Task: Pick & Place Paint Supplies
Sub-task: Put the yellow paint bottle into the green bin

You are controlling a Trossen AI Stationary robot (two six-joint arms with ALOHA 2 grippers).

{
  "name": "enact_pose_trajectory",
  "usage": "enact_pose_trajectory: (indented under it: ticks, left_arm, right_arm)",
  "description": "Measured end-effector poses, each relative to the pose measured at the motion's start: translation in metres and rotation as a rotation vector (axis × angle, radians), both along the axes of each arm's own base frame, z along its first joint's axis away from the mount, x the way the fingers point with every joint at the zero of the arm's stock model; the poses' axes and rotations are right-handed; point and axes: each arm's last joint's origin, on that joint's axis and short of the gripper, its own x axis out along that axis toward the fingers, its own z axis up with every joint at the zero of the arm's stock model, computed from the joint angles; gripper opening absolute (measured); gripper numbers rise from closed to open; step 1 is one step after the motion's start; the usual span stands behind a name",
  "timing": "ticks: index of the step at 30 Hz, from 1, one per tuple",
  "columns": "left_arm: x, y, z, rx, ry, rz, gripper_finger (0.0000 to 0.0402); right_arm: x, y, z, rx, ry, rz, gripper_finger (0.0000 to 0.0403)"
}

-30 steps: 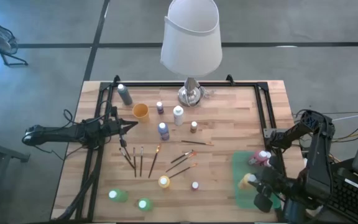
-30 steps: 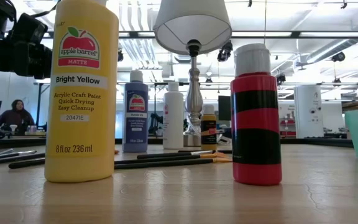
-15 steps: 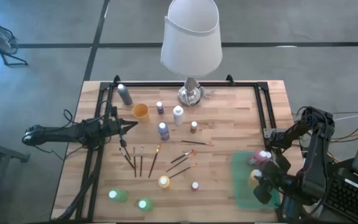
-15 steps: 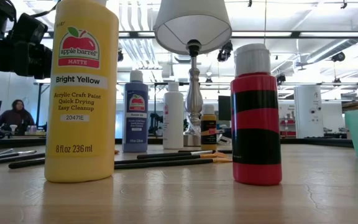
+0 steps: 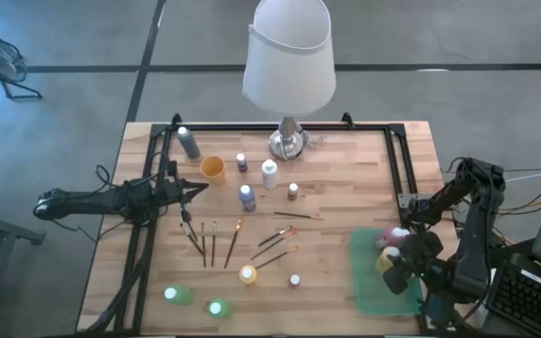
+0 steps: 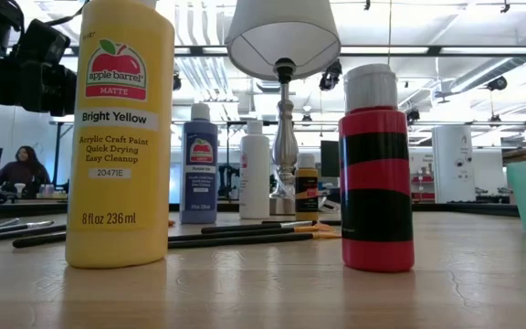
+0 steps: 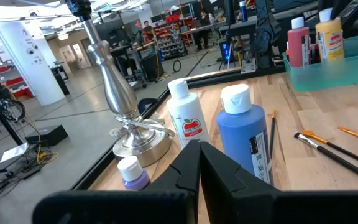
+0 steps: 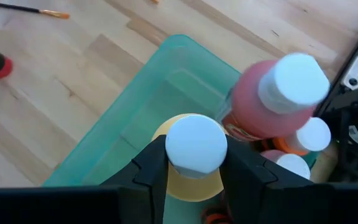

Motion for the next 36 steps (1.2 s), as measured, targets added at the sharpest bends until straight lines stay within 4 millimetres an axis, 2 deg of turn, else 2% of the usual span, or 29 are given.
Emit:
enact_pose_trajectory:
  ticks: [6, 36]
  left_arm:
    - [0.000, 0.000, 0.000, 0.000, 0.000, 0.001, 0.0013]
    - [0.000, 0.000, 0.000, 0.000, 0.000, 0.001, 0.0013]
  right_arm:
    - [-0.010, -0.001, -0.007, -0.018, -0.010, -0.002, 0.0112]
    - [-0.023, -0.002, -0.015, -0.058, 0.020, 0.052, 0.0113]
